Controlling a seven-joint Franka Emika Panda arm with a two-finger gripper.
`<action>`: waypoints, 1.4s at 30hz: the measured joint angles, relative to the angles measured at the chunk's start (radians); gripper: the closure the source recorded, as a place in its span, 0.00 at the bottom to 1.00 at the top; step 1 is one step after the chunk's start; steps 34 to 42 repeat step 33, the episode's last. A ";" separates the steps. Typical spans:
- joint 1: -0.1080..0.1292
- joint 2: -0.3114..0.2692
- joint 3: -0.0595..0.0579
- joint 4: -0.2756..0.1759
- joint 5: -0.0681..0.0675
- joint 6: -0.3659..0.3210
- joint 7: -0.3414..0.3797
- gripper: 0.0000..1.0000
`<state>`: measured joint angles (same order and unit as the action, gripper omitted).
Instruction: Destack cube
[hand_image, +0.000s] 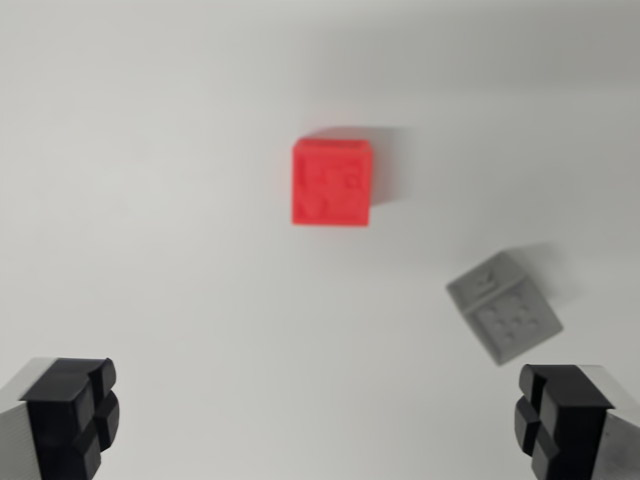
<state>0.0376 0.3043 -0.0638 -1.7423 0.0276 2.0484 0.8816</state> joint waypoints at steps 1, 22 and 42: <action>0.000 -0.001 0.000 0.003 0.000 -0.005 0.000 0.00; 0.000 -0.010 0.000 0.017 -0.001 -0.027 0.000 0.00; 0.000 -0.010 0.000 0.017 -0.001 -0.027 0.000 0.00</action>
